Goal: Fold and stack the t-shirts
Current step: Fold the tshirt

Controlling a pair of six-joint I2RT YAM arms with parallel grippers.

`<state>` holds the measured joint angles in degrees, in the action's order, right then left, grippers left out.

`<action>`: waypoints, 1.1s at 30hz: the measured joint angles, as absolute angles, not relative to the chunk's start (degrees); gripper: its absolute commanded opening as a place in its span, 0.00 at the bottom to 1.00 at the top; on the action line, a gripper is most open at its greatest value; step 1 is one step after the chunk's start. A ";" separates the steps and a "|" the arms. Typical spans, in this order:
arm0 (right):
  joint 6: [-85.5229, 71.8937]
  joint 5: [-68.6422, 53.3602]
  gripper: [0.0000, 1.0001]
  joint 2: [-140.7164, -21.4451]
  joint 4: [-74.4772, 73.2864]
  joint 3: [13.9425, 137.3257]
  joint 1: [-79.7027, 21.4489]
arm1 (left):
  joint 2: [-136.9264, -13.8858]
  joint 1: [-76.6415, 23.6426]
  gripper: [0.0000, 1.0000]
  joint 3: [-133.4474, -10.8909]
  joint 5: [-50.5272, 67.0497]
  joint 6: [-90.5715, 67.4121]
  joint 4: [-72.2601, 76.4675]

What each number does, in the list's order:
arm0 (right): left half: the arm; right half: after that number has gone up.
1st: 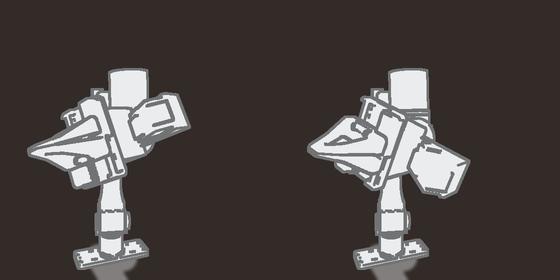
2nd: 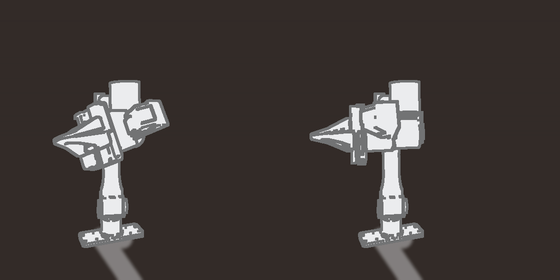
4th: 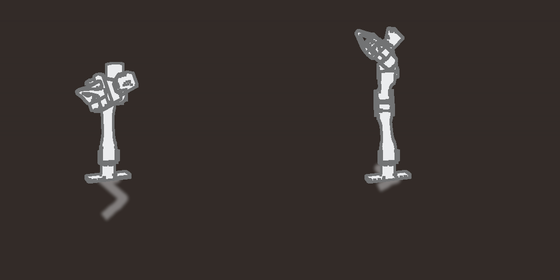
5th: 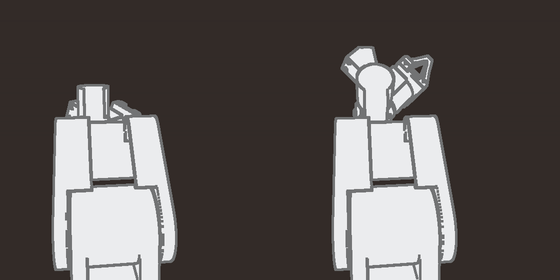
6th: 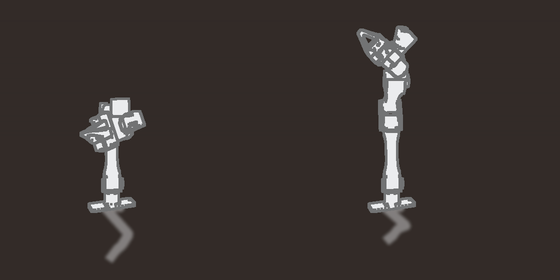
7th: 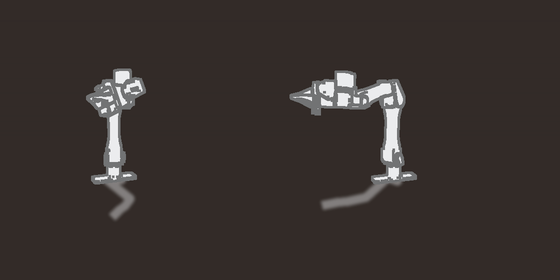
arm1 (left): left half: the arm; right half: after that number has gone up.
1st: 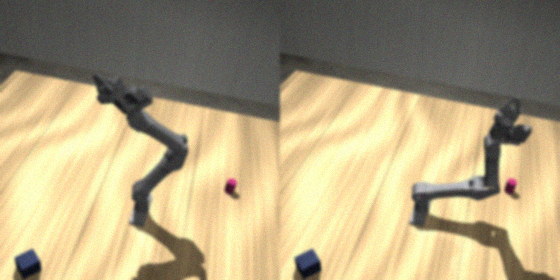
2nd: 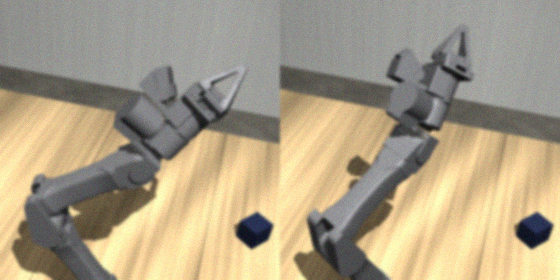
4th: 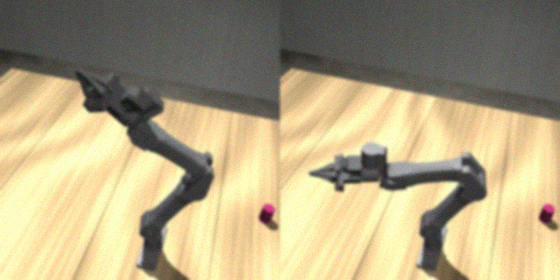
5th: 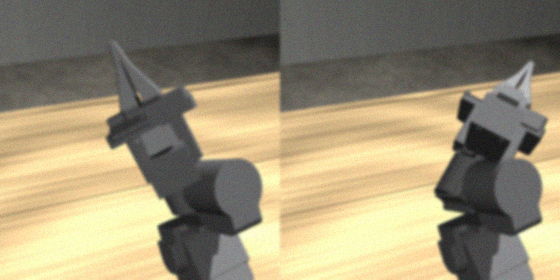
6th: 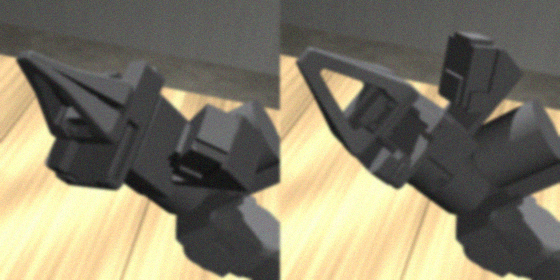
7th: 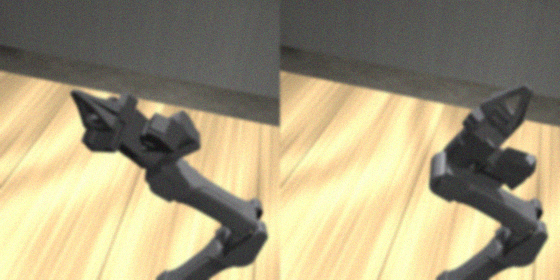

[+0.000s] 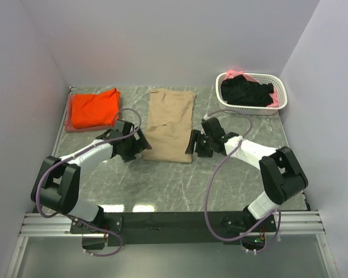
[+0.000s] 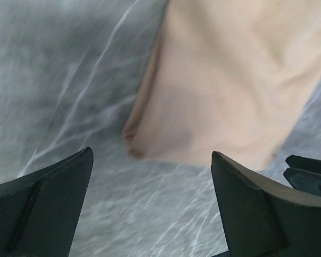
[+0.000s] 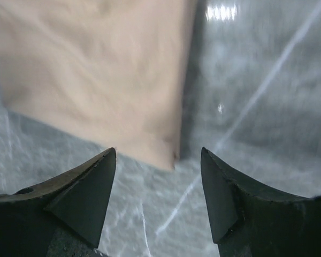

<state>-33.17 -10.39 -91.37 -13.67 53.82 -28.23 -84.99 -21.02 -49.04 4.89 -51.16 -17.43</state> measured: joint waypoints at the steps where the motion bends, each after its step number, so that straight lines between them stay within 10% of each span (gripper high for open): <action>1: -33.80 -10.74 0.71 -90.61 -13.23 52.01 -28.38 | -84.47 -21.02 0.93 -47.66 5.19 -51.46 -17.17; 25: -42.37 -15.33 0.50 -90.17 -4.82 41.91 -28.84 | -87.46 -21.02 0.38 -40.51 7.94 -53.71 -8.32; 33: -43.29 -16.82 0.12 -93.01 -1.30 42.00 -28.91 | -91.37 -20.86 0.01 -41.71 10.13 -54.15 -4.75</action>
